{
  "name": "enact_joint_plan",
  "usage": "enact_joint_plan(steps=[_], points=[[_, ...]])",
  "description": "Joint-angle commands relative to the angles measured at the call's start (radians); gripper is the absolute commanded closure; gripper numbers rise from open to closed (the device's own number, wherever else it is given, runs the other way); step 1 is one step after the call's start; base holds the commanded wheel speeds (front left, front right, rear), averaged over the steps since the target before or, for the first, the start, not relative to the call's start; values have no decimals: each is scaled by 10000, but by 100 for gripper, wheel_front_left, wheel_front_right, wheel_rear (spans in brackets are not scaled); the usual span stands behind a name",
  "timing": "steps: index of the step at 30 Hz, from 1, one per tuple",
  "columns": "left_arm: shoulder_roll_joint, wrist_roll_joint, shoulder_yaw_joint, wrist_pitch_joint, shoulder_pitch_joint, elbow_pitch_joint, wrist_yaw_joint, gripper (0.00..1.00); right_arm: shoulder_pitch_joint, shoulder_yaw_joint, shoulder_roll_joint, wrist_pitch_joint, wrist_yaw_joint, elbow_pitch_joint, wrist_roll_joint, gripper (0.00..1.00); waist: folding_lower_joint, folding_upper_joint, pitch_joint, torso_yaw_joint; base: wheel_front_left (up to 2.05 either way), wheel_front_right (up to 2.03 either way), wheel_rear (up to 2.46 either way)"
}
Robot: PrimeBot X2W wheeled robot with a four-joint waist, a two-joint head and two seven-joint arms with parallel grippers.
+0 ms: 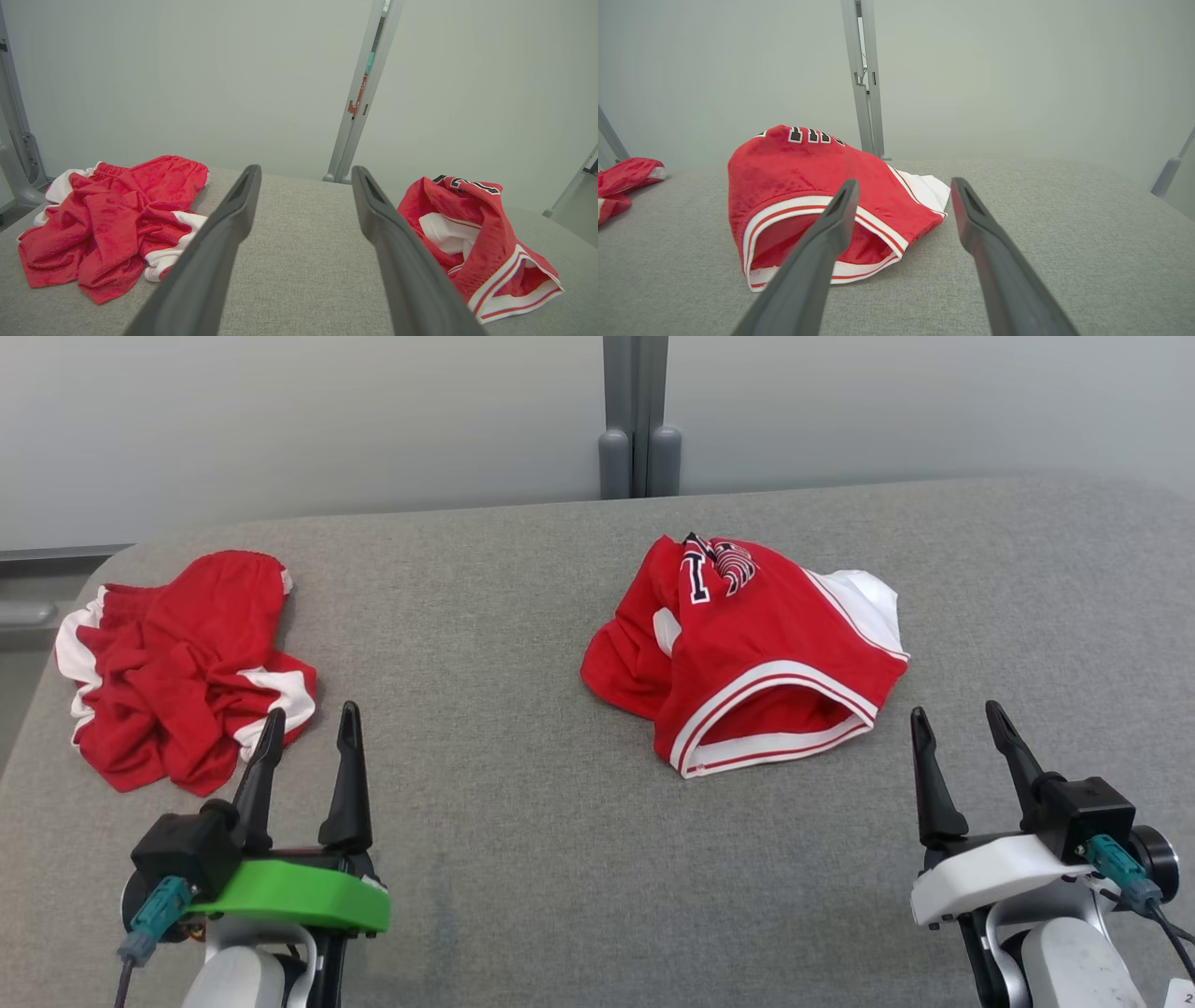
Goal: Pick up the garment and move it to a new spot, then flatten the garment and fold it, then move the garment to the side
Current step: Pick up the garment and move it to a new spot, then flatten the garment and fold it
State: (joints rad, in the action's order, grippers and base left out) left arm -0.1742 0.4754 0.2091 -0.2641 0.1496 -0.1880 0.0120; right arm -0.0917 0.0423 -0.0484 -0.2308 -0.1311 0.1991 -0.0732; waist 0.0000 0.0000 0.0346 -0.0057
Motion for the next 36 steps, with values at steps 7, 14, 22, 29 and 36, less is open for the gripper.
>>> enact_joint_plan(steps=[7,14,22,29,36], points=[[234,-427,-747,-4,-930,-4,415,0,381,92,-32,129,6,17,-22,0,0,0,-357,221,0,0,0],[353,-600,-978,-5,-1061,-426,673,0,536,-128,-32,223,7,-3,-110,0,0,0,-387,92,0,0,0],[547,-807,-1064,-5,-816,-457,841,0,527,-169,-32,253,7,-128,-144,0,0,0,-200,6,0,0,0],[663,-915,-1107,-5,-639,-433,923,0,185,-171,-34,462,7,-80,-248,0,0,0,86,43,0,0,0],[774,-1017,-1171,-5,-357,-336,1009,0,-908,-37,-35,1931,7,1137,-180,0,0,0,566,185,0,0,0]])
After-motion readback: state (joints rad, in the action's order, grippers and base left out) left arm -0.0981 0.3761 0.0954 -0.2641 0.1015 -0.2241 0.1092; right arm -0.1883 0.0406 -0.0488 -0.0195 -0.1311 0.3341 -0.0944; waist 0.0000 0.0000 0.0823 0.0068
